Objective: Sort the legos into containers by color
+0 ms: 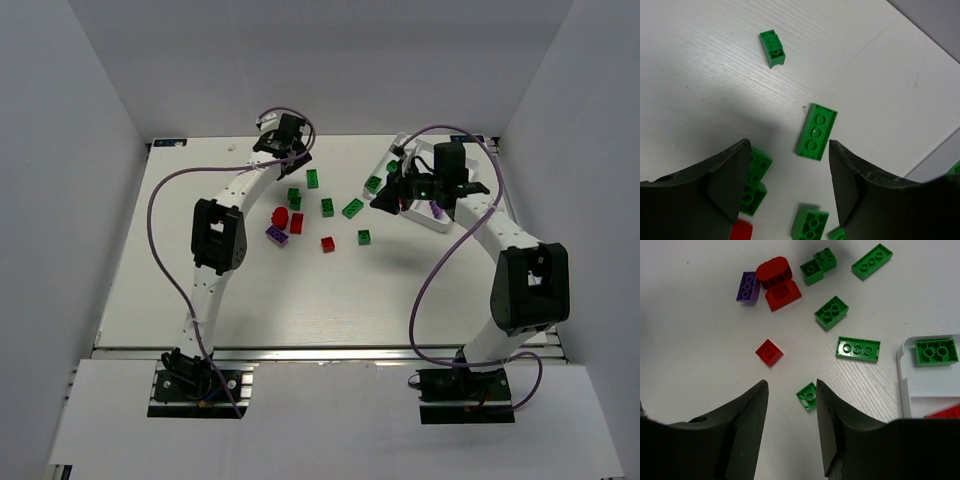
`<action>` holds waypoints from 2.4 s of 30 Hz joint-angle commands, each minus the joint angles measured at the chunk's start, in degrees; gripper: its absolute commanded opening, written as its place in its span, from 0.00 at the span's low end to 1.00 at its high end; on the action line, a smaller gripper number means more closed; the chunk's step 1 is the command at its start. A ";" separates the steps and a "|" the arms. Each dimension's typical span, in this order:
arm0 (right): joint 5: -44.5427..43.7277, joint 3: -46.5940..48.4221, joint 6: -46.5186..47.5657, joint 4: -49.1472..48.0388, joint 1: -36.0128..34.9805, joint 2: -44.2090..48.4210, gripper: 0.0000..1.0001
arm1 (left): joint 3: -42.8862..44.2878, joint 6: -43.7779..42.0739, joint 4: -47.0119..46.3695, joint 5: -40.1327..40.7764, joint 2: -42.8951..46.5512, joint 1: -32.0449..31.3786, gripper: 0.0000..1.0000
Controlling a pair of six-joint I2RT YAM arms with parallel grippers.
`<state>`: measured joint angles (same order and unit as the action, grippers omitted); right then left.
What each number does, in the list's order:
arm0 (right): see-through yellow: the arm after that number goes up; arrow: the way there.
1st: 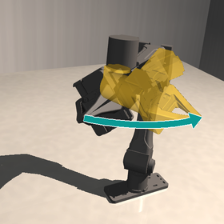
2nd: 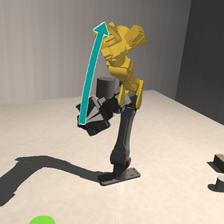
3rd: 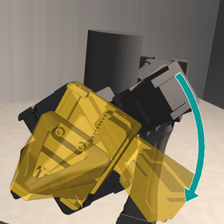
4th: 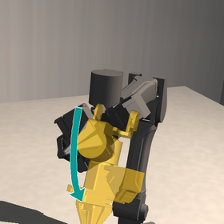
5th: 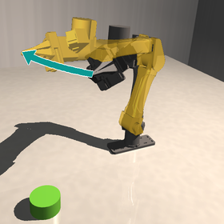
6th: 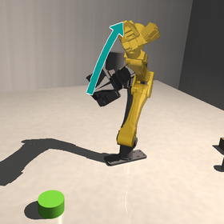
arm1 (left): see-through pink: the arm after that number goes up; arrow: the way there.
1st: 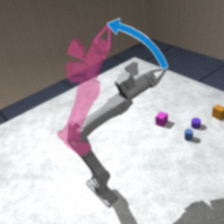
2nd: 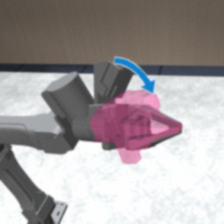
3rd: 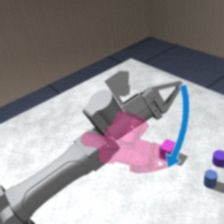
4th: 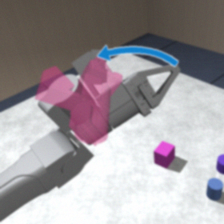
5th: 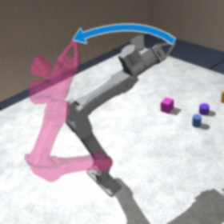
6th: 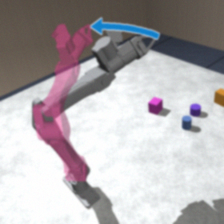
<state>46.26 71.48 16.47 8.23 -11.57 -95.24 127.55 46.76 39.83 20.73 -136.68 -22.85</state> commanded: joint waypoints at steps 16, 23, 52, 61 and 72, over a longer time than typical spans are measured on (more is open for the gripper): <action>0.67 -8.64 -6.36 -9.81 2.87 6.12 0.49 | 5.88 4.91 -12.06 8.36 -9.65 3.16 0.71; 1.11 -10.13 -6.45 -9.99 3.22 7.79 0.49 | 8.06 6.41 -15.83 6.95 -14.31 4.57 0.72; 2.69 -13.12 -10.05 -13.06 4.19 8.76 0.47 | 8.33 9.40 -17.95 -4.03 -20.11 6.33 0.48; 3.05 -12.42 -11.02 -13.50 4.63 8.05 0.47 | 1.66 3.34 -17.69 -9.56 -17.48 6.33 0.42; 3.66 -11.54 -12.34 -14.29 4.63 7.35 0.47 | -3.62 -11.07 -14.53 -10.36 -14.49 5.80 0.48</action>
<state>48.27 58.26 4.84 -3.55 -7.18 -88.12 126.93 42.28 13.74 11.42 -150.52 -16.69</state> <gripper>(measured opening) 0.470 0.476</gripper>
